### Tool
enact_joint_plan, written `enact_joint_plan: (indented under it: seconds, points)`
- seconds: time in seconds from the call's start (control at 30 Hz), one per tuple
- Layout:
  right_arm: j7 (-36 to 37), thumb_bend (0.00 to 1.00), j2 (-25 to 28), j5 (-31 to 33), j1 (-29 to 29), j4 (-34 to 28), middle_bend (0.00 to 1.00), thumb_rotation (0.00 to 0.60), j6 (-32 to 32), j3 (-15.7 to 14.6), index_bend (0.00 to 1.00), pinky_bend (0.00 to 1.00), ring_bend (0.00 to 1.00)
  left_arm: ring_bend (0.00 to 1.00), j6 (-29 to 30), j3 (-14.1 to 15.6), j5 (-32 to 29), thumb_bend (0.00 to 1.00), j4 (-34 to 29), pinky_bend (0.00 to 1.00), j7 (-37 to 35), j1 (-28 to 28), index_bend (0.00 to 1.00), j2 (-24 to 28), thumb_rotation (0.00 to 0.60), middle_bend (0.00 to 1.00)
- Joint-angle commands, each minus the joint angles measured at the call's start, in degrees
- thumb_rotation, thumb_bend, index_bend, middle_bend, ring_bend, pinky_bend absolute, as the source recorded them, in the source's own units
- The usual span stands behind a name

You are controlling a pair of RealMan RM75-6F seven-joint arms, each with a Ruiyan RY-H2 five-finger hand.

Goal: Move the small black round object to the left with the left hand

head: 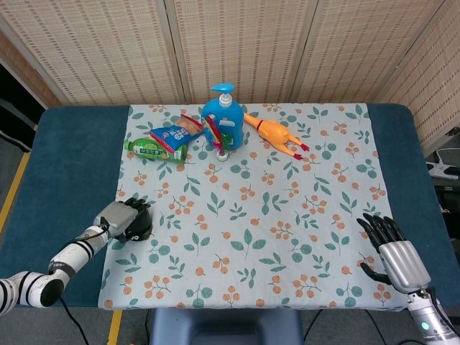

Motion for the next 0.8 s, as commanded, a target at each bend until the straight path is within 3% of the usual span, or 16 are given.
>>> enact_joint_plan:
  seconds: [0.03, 0.17, 0.3, 0.47, 0.63, 0.8]
  points:
    - [0.02, 0.18, 0.03, -0.06, 0.03, -0.04, 0.0, 0.6, -0.15, -0.12, 0.0, 0.0, 0.0, 0.0, 2.33, -0.42, 2.04, 0.41, -0.33, 0.25, 0.32, 1.13, 0.0, -0.04, 0.6, 0.0]
    - [0.05, 0.18, 0.22, -0.16, 0.05, -0.19, 0.0, 0.6, -0.28, -0.25, 0.0, 0.0, 0.0, 0.02, 4.71, -0.79, 3.97, 0.42, 1.17, 0.35, 1.38, 2.25, 0.02, -1.64, 0.6, 0.06]
    - [0.19, 0.18, 0.41, -0.16, -0.14, -0.31, 0.0, 0.6, 0.14, -0.2, 0.0, 0.0, 0.0, 0.15, 4.86, -1.14, 4.45, 0.42, 2.66, 0.47, 1.86, 2.86, 0.17, -3.04, 0.6, 0.21]
    - [0.18, 0.18, 0.46, -0.01, -0.2, -0.32, 0.0, 0.6, 0.14, -0.16, 0.0, 0.0, 0.0, 0.23, 3.56, -1.76, 4.93, 0.42, 2.98, 0.51, 1.12, 3.02, 0.24, -2.9, 0.6, 0.28]
    - [0.05, 0.18, 0.54, 0.22, -0.14, -0.47, 0.0, 0.6, -0.08, -0.11, 0.0, 0.0, 0.0, 0.35, 2.73, -2.43, 6.49, 0.42, 2.47, 0.59, -0.26, 3.41, 0.4, -2.14, 0.6, 0.41]
    - [-0.01, 0.18, 0.55, 0.17, -0.23, -0.52, 0.0, 0.6, 0.07, -0.12, 0.0, 0.0, 0.0, 0.39, 4.28, -3.56, 9.24, 0.42, 1.65, 0.63, -2.11, 4.6, 0.48, -0.94, 0.6, 0.47]
